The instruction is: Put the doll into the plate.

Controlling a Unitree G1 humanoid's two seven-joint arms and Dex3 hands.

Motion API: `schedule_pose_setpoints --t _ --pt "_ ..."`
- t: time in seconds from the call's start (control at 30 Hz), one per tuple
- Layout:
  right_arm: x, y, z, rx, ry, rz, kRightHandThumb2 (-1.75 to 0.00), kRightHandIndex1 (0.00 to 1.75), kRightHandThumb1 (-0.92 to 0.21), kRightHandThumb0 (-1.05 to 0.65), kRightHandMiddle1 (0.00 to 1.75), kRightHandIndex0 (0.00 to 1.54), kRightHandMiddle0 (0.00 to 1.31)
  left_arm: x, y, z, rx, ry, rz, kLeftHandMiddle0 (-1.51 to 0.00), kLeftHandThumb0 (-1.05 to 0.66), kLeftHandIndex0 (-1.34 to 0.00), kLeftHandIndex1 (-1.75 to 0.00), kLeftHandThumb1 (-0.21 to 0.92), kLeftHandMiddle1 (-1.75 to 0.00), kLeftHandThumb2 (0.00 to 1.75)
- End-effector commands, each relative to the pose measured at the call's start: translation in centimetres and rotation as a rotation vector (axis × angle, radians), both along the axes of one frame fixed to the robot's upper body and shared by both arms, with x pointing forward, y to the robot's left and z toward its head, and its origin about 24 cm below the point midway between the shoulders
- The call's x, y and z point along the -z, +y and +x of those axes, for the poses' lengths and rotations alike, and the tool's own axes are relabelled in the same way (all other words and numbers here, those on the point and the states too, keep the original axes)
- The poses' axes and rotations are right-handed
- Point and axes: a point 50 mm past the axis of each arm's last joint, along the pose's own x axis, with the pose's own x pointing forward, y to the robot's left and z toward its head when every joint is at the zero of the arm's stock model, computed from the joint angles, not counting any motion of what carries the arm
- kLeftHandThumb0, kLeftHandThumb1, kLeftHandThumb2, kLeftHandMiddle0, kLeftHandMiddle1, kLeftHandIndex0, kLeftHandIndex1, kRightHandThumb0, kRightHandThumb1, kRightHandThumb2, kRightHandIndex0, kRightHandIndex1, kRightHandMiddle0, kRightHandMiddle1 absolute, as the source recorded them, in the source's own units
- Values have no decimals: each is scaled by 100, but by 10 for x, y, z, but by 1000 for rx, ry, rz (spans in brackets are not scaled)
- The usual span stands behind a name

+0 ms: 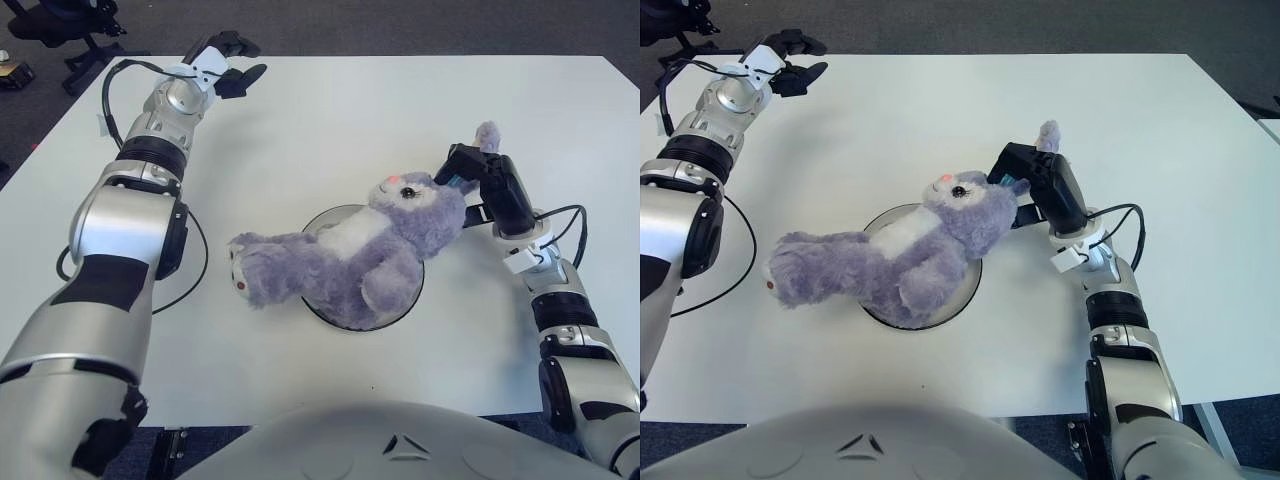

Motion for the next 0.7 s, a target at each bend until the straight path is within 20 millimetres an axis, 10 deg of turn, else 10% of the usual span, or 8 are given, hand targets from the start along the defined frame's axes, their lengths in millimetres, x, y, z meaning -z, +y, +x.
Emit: schedule_pose_setpoints --t 0.0,0.33,0.67 --pt "-9 -2 1 24 -71 -89 -17 175 -92 -21 175 90 65 2 0 0 -4 -5 8 -86 -52 -52 -55 92 -1 50" --pt "-7 -4 1 108 -136 -183 -24 146 -92 -39 166 68 52 3 -2 0 0 -4 12 -87 -51 -53 -54 92 -1 49" --pt "-3 -8 3 121 -135 -219 -4 111 -91 -58 93 51 41 3 -3 0 5 -1 7 -86 -50 -53 -55 92 -1 48"
